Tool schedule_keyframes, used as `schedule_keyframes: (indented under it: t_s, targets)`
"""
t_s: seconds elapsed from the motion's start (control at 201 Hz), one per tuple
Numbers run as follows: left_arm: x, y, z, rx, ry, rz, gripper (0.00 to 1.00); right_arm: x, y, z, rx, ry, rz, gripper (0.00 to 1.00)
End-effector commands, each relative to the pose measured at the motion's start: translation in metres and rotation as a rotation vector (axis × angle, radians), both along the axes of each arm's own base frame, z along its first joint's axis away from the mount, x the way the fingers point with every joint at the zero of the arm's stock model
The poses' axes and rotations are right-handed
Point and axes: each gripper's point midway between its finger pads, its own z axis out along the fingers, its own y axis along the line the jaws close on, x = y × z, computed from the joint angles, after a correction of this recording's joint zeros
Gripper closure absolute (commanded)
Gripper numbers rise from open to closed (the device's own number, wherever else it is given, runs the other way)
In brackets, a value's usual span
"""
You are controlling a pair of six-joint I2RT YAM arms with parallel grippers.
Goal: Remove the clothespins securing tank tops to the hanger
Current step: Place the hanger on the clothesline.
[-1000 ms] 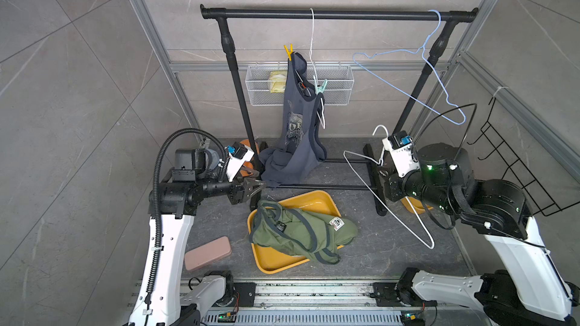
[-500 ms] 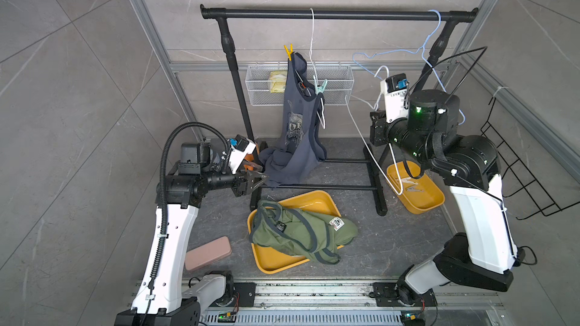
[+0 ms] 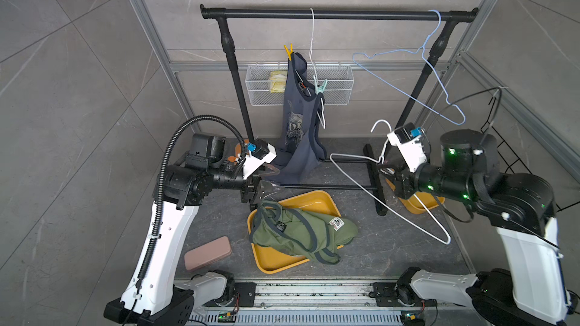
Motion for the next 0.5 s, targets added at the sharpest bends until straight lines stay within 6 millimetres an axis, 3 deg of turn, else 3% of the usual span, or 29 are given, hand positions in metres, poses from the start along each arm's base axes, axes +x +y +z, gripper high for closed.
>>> schedule_keyframes:
  t_s: [0.0, 0.169, 0.274, 0.498]
  targets:
    - [-0.014, -0.012, 0.001, 0.032, -0.007, -0.08, 0.3, -0.051, 0.032, -0.004, 0.1, 0.112, 0.308, 1.0]
    - [-0.018, -0.031, 0.002, 0.08, -0.027, -0.155, 0.24, -0.065, 0.055, 0.003, 0.163, 0.126, 0.474, 1.0]
    - [-0.024, -0.04, 0.004, 0.093, -0.03, -0.207, 0.22, -0.063, 0.067, 0.008, 0.175, 0.114, 0.524, 1.0]
    - [-0.049, -0.046, -0.014, 0.147, 0.021, -0.353, 0.24, -0.056, 0.088, 0.022, 0.193, 0.071, 0.588, 1.0]
